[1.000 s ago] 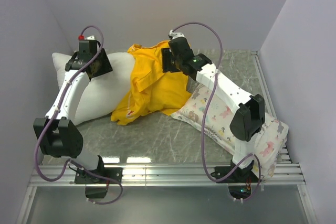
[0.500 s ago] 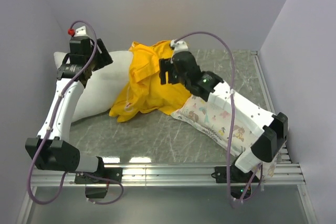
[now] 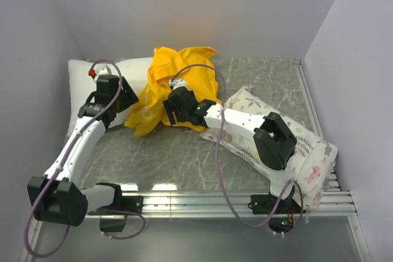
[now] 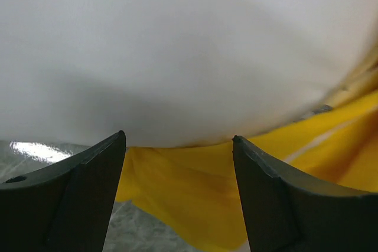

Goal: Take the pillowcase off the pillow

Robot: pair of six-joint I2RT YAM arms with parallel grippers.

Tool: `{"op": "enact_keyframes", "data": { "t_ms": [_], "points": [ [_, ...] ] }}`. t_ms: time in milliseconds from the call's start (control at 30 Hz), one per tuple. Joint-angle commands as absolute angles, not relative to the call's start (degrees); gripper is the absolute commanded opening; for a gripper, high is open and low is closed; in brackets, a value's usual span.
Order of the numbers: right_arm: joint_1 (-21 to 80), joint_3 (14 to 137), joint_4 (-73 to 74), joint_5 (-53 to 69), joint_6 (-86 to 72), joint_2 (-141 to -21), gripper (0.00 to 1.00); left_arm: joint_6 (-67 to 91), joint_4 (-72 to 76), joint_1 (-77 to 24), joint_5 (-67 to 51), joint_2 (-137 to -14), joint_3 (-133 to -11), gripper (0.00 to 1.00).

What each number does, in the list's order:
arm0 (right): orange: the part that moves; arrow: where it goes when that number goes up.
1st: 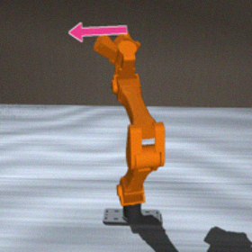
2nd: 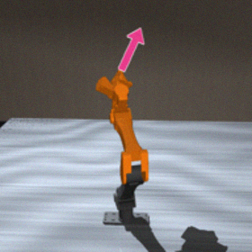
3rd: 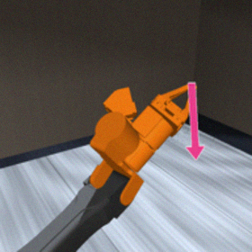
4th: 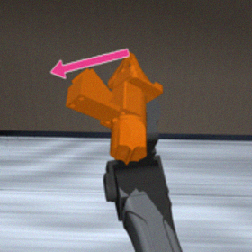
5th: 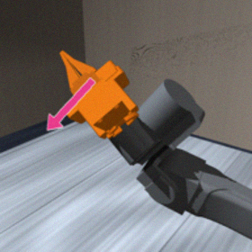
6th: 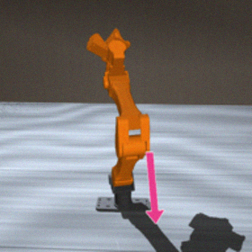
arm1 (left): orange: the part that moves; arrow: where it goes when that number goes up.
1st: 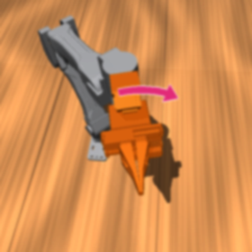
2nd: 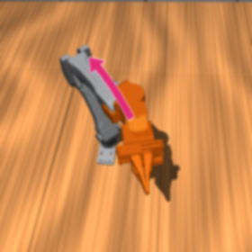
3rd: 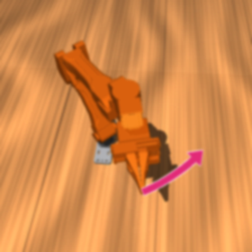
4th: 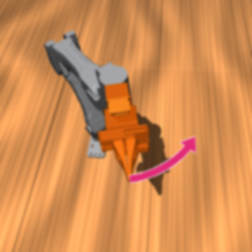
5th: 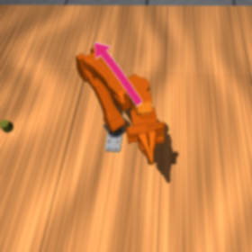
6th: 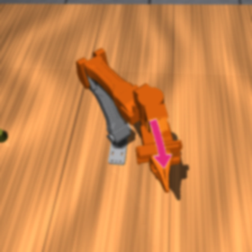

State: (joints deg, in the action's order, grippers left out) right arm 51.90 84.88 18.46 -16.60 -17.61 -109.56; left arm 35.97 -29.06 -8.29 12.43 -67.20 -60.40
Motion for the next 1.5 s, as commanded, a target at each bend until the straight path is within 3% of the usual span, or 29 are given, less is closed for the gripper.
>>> {"op": "enact_keyframes", "data": {
  "t_ms": [0,67,133,167,200,233,300,367,400,467,500,533,567,800,1033,1400,1467],
  "points": [
    [52.30,89.73,14.41,-20.12,-18.89,-109.95,0.83,40.43,-23.73,-8.35,15.55,-69.07,-58.10,0.78],
    [52.38,89.39,13.19,-22.66,-20.21,-110.39,0.82,41.31,-23.47,-8.35,17.48,-71.18,-58.18,0.78],
    [52.47,88.68,12.31,-24.60,-20.65,-110.30,0.70,41.83,-23.29,-8.26,19.33,-72.24,-58.53,0.79],
    [52.56,88.42,12.22,-25.31,-21.18,-110.13,0.60,41.92,-23.29,-8.00,19.86,-73.03,-58.80,0.79],
    [52.38,87.37,12.13,-26.70,-21.44,-109.78,0.33,42.18,-23.38,-7.82,20.21,-73.56,-59.15,0.78],
    [52.47,86.58,11.26,-27.15,-21.71,-108.73,0.22,42.27,-23.38,-7.04,20.65,-73.91,-59.24,0.78],
    [52.38,84.83,10.73,-28.21,-21.97,-107.58,0.08,43.24,-23.82,-5.81,20.22,-75.67,-59.76,0.75],
    [52.47,84.12,11.42,-29.09,-22.23,-106.26,0.02,44.12,-24.26,-4.57,20.91,-77.25,-60.03,0.70],
    [52.38,83.94,11.86,-30.31,-22.32,-105.74,0.00,44.47,-24.08,-4.14,20.74,-77.69,-60.20,0.61],
    [52.30,82.89,13.09,-31.19,-21.71,-103.72,0.00,44.73,-24.26,-2.55,20.39,-78.92,-60.21,0.39],
    [52.12,82.62,13.44,-32.07,-21.71,-102.93,0.00,45.08,-24.43,-1.94,20.30,-79.19,-60.64,0.14],
    [51.86,82.27,14.67,-32.95,-21.71,-101.27,0.00,45.09,-24.52,-0.63,19.95,-79.54,-60.82,0.04],
    [51.51,81.92,15.11,-32.96,-21.45,-100.29,0.00,45.00,-24.52,-0.18,19.78,-79.98,-60.91,0.00],
    [45.54,77.87,18.63,-33.49,-21.27,-91.59,0.00,45.00,-27.42,4.30,23.02,-81.21,-63.28,0.00],
    [27.89,76.20,21.62,-26.73,-23.38,-86.13,0.00,44.30,-27.86,12.30,20.92,-78.05,-62.93,0.00],
    [28.29,79.98,22.32,-18.55,-22.85,-88.94,0.00,39.29,-26.72,12.06,12.31,-74.27,-63.81,0.00],
    [29.09,80.42,22.94,-17.93,-22.41,-89.82,0.00,38.67,-27.77,10.12,13.00,-72.34,-65.12,0.05]
  ]
}}
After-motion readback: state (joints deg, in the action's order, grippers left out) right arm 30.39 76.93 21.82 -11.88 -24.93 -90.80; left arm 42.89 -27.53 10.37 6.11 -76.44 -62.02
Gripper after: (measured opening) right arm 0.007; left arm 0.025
